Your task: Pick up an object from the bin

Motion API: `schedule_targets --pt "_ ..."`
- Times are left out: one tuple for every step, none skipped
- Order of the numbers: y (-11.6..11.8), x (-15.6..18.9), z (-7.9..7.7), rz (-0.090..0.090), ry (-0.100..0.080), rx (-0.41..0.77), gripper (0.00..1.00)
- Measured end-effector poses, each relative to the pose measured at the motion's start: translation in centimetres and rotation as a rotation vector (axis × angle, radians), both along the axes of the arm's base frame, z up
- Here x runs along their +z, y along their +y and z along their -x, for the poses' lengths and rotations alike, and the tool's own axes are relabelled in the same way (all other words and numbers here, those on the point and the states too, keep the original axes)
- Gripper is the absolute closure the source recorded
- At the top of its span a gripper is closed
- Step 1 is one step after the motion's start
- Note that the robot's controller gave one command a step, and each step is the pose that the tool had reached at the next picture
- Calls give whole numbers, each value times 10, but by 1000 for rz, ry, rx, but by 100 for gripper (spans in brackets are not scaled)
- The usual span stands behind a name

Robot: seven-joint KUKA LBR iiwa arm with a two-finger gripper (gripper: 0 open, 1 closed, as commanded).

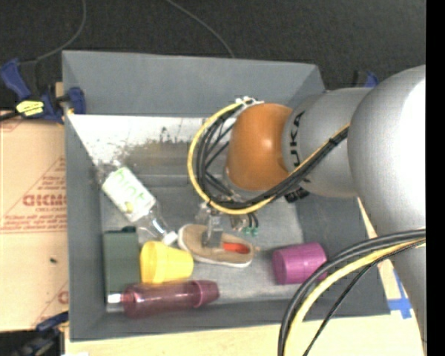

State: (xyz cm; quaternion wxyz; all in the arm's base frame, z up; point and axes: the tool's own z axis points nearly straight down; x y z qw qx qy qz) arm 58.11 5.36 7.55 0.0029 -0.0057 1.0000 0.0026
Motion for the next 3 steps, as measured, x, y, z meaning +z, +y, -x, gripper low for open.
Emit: schedule_targets --pt "-1 8 1 1 3 0 100" --pt "-1 26 2 2 6 0 100" --pt "-1 44 1 1 0 0 100"
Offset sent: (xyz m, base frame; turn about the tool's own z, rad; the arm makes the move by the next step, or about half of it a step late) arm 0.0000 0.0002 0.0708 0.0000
